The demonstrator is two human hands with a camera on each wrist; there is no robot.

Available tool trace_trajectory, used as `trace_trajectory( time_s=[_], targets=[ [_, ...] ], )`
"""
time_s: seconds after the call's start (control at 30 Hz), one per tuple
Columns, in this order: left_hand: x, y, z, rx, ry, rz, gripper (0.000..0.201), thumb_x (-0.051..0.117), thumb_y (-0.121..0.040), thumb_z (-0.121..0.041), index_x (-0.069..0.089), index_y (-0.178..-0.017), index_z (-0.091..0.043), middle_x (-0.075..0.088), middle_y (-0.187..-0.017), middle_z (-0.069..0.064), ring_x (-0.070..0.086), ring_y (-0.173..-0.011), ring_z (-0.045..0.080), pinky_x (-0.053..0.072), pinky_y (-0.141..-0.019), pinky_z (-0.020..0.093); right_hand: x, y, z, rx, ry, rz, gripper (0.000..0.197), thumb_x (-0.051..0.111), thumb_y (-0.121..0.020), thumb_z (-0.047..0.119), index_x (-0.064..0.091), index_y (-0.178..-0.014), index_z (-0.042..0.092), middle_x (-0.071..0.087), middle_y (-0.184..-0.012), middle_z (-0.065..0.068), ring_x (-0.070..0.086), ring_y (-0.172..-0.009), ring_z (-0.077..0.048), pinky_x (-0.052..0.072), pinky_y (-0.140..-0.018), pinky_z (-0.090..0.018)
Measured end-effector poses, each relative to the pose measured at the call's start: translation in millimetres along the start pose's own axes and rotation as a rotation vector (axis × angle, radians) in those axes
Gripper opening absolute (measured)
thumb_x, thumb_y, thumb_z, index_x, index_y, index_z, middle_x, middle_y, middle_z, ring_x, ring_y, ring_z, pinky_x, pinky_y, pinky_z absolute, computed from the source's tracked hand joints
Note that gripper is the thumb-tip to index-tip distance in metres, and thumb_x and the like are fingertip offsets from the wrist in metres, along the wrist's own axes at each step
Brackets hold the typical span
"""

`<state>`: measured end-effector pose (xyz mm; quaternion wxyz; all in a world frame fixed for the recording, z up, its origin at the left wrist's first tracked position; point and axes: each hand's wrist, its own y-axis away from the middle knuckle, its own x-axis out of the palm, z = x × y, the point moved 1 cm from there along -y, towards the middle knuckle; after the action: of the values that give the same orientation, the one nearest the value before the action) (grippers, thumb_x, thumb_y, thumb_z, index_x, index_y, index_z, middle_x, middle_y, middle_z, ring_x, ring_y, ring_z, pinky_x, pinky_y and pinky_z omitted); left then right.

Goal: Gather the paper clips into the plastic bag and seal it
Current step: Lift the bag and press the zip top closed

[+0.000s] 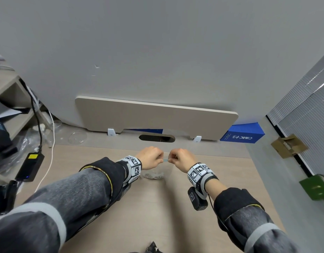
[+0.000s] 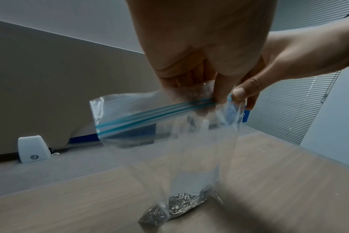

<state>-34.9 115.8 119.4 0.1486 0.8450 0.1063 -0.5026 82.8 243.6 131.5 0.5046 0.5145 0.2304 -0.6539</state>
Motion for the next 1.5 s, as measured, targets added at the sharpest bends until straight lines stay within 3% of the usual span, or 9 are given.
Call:
trace_trajectory(
  time_s=[0.17, 0.47, 0.57, 0.77, 0.87, 1.0, 1.13, 1.4, 1.5],
  targets=[
    [5.8, -0.8, -1.5, 0.028, -0.049, 0.04, 0.01, 0.051, -0.089, -0.021, 0.051, -0.08, -0.018, 0.066, -0.089, 0.008, 0.059, -0.084, 0.031, 0.046, -0.07, 0.039, 4.3, 0.6, 7.6, -0.036, 0.069, 0.024, 0.013, 0.061, -0.089, 0.034, 0.065, -0.091, 0.021, 0.07, -0.095, 0.001, 0.061, -0.089, -0.021, 0.04, -0.068, -0.029],
    [-3.5, 6.0, 18.8, -0.063, -0.111, 0.052, 0.027, 0.057, -0.091, -0.036, 0.06, -0.094, -0.01, 0.067, -0.097, 0.009, 0.06, -0.089, 0.03, 0.044, -0.071, 0.035, 0.5, 1.4, -13.1, 0.091, -0.03, -0.025, 0.009, 0.062, -0.089, 0.027, 0.063, -0.081, 0.023, 0.066, -0.082, 0.001, 0.058, -0.079, -0.022, 0.038, -0.066, -0.027],
    [-9.3, 10.0, 38.4, -0.146, -0.083, 0.036, 0.025, 0.057, -0.092, -0.034, 0.065, -0.094, -0.01, 0.069, -0.098, 0.01, 0.061, -0.093, 0.031, 0.048, -0.076, 0.036, -3.9, 3.7, -26.4, 0.139, -0.022, -0.063, 0.008, 0.061, -0.09, 0.025, 0.064, -0.084, 0.021, 0.069, -0.088, 0.001, 0.06, -0.083, -0.022, 0.037, -0.067, -0.026],
    [-12.8, 8.4, 35.6, -0.139, -0.011, 0.01, 0.022, 0.056, -0.094, -0.025, 0.07, -0.096, -0.007, 0.071, -0.095, 0.012, 0.061, -0.092, 0.03, 0.038, -0.071, 0.029, -6.4, 3.6, -28.0, 0.145, 0.057, -0.079, 0.01, 0.055, -0.091, 0.022, 0.065, -0.093, 0.021, 0.071, -0.1, 0.001, 0.063, -0.097, -0.025, 0.042, -0.072, -0.028],
    [-13.0, 8.7, 34.0, -0.152, 0.016, -0.019, 0.02, 0.06, -0.092, -0.026, 0.07, -0.093, -0.008, 0.071, -0.094, 0.009, 0.061, -0.092, 0.027, 0.044, -0.076, 0.032, -5.4, 3.3, -24.7, 0.142, 0.106, -0.081, 0.012, 0.053, -0.091, 0.021, 0.064, -0.095, 0.021, 0.07, -0.101, -0.001, 0.062, -0.097, -0.026, 0.039, -0.07, -0.028],
    [-16.1, 10.0, 31.4, -0.206, 0.085, -0.029, 0.015, 0.062, -0.091, -0.021, 0.069, -0.09, -0.008, 0.061, -0.074, 0.001, 0.058, -0.074, 0.021, 0.05, -0.076, 0.031, -4.9, 3.8, -23.1, 0.164, 0.15, -0.083, 0.013, 0.051, -0.091, 0.018, 0.064, -0.094, 0.019, 0.069, -0.1, -0.003, 0.062, -0.095, -0.028, 0.039, -0.07, -0.029],
    [-14.8, 9.2, 26.1, -0.224, 0.19, 0.016, 0.015, 0.057, -0.09, -0.009, 0.07, -0.09, -0.002, 0.069, -0.071, 0.01, 0.064, -0.059, 0.018, 0.054, -0.067, 0.026, -7.1, 4.5, -21.0, 0.2, 0.165, -0.053, 0.013, 0.051, -0.09, 0.016, 0.063, -0.094, 0.018, 0.068, -0.099, -0.004, 0.062, -0.093, -0.028, 0.041, -0.07, -0.029],
    [-14.0, 10.4, 10.8, -0.133, 0.123, -0.006, 0.015, 0.056, -0.089, -0.011, 0.07, -0.089, -0.005, 0.072, -0.082, 0.013, 0.062, -0.079, 0.026, 0.051, -0.079, 0.036, 5.8, 0.9, 12.7, -0.01, 0.084, 0.017, 0.022, 0.058, -0.091, 0.036, 0.065, -0.102, 0.019, 0.069, -0.104, -0.001, 0.063, -0.096, -0.024, 0.047, -0.074, -0.031],
    [-12.0, 10.9, 13.7, -0.144, 0.183, -0.058, 0.01, 0.063, -0.085, -0.013, 0.072, -0.083, -0.007, 0.066, -0.068, 0.006, 0.06, -0.062, 0.018, 0.053, -0.075, 0.033, 10.0, 0.5, 18.0, -0.032, 0.114, -0.036, 0.019, 0.056, -0.092, 0.033, 0.069, -0.098, 0.02, 0.07, -0.1, -0.002, 0.064, -0.093, -0.024, 0.042, -0.068, -0.028]
  ],
)
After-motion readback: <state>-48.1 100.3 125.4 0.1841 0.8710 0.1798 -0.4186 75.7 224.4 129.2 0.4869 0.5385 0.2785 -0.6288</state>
